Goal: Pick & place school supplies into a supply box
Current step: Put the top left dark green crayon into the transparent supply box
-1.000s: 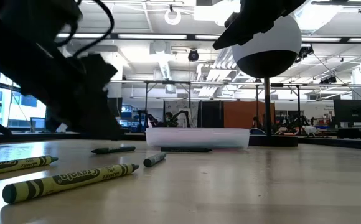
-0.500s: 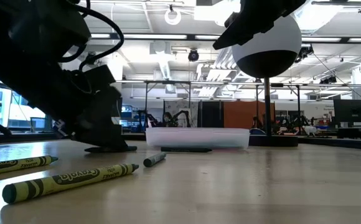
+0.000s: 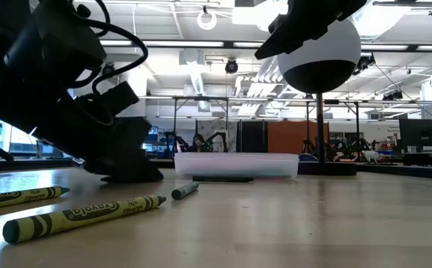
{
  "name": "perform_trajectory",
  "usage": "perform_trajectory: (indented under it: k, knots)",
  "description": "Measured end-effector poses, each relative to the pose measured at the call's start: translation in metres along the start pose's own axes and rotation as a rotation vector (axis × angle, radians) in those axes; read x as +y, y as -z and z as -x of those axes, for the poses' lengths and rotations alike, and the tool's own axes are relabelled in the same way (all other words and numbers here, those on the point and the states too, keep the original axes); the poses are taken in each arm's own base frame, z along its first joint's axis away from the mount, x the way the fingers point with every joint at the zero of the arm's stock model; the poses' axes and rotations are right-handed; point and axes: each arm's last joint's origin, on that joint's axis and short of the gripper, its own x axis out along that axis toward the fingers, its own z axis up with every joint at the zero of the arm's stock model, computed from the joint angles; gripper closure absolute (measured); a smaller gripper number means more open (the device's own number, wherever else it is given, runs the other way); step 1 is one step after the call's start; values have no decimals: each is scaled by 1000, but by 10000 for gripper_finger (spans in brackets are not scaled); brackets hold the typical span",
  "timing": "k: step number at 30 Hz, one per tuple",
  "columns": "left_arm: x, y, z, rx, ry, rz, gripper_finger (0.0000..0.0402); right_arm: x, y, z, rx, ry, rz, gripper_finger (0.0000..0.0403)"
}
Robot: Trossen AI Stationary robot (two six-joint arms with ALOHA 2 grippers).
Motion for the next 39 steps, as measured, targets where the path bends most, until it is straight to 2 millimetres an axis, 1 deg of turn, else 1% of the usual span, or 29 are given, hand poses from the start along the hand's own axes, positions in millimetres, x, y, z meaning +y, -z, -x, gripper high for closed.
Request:
perform_trajectory:
  k: [3, 5, 10, 13, 15, 17, 19, 20, 22, 24, 26, 29, 31, 34, 37, 39]
  knots:
    - [0, 1, 0, 4, 2, 29, 292, 0, 0, 0, 0, 0, 0, 315]
    - [0, 1, -1, 11, 5, 43, 303, 0, 0, 0, 0, 0, 0, 315]
    - [0, 0, -1, 15, 7, 47, 366, 0, 0, 0, 0, 0, 0, 316]
    - [-1, -2, 0, 11, 18, 58, 367, 0, 0, 0, 0, 0, 0, 316]
    - [-2, -9, 3, 29, 49, 73, 367, 0, 0, 0, 1, -2, 0, 316]
    - [-7, -24, 9, 31, 92, 59, 366, 0, 0, 0, 1, -4, -4, 316]
    - [-13, -41, 17, 42, 163, -4, 365, 0, 0, 0, 2, -4, -6, 315]
    - [-17, -52, 22, 16, 189, -41, 366, 0, 0, 0, 4, -5, -6, 315]
    - [-25, -85, 31, -42, 281, -72, 368, 0, 0, 0, 4, -4, -6, 315]
    - [-24, -112, 31, -59, 351, -109, 368, 0, 0, 0, 5, -4, -6, 315]
    - [-21, -134, 21, -46, 401, -130, 367, 0, 0, 0, 5, -4, -6, 316]
    - [-13, -167, 2, -36, 422, -131, 360, 0, 1, 0, 10, -5, -29, 315]
    - [-4, -181, -15, -8, 398, -162, 357, 2, 3, 0, 34, -22, -57, 316]
    - [10, -184, -46, 69, 341, -193, 358, 9, 9, 1, 91, -71, -63, 316]
    - [17, -191, -69, 67, 361, -182, 356, 19, 10, 0, 102, -79, -60, 316]
    - [23, -188, -81, 106, 354, -193, 350, 24, 9, -5, 91, -76, -78, 316]
